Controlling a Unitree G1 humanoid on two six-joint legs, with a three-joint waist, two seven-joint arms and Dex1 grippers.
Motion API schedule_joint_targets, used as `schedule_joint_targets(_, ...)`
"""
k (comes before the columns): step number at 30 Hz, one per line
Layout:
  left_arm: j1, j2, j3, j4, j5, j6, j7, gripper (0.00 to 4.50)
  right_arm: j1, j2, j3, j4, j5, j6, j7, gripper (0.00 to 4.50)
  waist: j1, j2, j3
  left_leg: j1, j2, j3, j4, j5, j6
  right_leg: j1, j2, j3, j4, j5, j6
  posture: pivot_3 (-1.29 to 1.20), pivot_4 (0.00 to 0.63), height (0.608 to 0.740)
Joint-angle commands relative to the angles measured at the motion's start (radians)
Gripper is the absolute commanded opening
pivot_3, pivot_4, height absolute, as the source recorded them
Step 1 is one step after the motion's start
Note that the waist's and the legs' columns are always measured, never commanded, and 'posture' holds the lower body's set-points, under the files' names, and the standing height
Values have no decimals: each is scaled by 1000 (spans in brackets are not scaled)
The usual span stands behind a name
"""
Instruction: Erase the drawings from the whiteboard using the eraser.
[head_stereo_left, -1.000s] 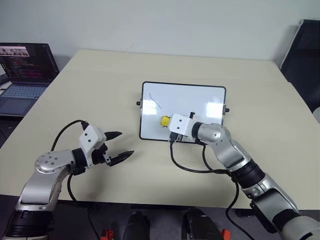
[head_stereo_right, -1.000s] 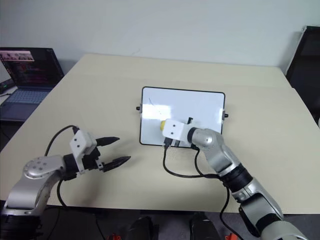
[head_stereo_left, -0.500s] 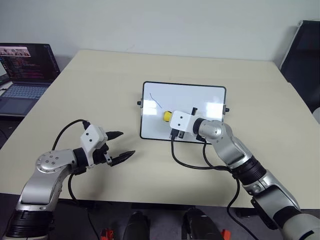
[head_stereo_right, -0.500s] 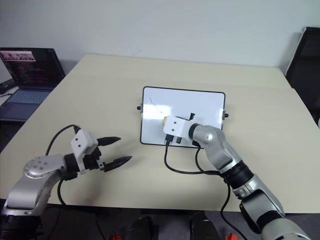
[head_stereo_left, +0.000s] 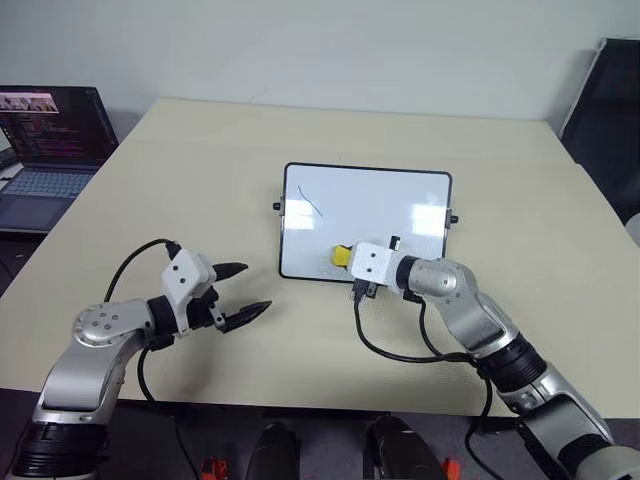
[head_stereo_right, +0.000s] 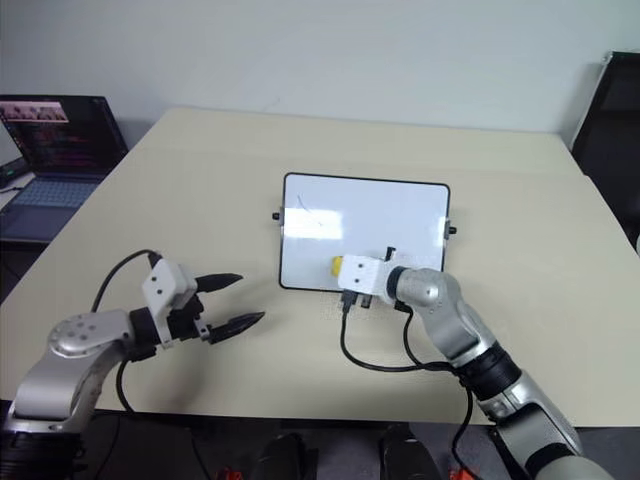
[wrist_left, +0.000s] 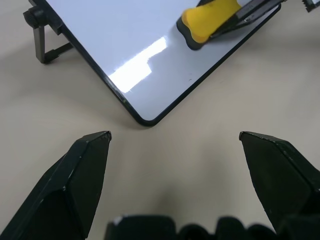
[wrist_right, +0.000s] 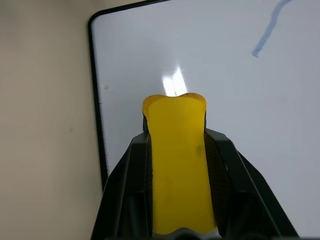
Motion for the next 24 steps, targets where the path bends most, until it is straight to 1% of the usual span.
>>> schedule_joint_targets(1, -20, -9, 55, -33, -44, 10, 24, 4500, 64, 52, -204, -224, 239, 149, 35, 1091, 1, 0, 0, 0, 0, 0, -1, 0, 0, 0, 0, 0, 0, 0, 0, 0, 150, 740)
schedule_joint_targets(2, -27, -13, 62, -33, -55, 15, 29, 4500, 77, 64, -236, -266, 286, 184, 42, 1091, 0, 0, 0, 0, 0, 0, -1, 0, 0, 0, 0, -1, 0, -1, 0, 0, 150, 740)
schedule_joint_targets(5, -53, -22, 80, -29, -84, 30, 40, 4500, 127, 20, -271, -354, 326, 198, 62, 1091, -1, 1, 1, 0, 0, -1, -2, 0, 0, -1, 0, -1, 1, -2, 0, 0, 150, 740)
schedule_joint_targets(11, -80, -13, 101, -25, -111, 51, 47, 4500, 210, -26, -295, -444, 375, 166, 38, 1091, -4, 1, 1, 0, 0, 0, -2, -1, 0, -1, 0, -1, 0, -3, 0, 0, 150, 740)
schedule_joint_targets(16, -101, -5, 118, -26, -128, 77, 54, 4500, 277, -6, -282, -439, 374, 110, -9, 1091, -3, 0, 1, 0, 0, 0, -2, -1, 0, -1, 0, -1, 0, -3, 0, 0, 150, 740)
schedule_joint_targets(24, -110, -3, 122, -40, -133, 96, 71, 4500, 275, 20, -264, -396, 377, 56, -58, 1091, -4, 0, 1, 0, 0, 0, -2, -1, -1, -1, 0, 0, 0, -3, 0, 0, 150, 740)
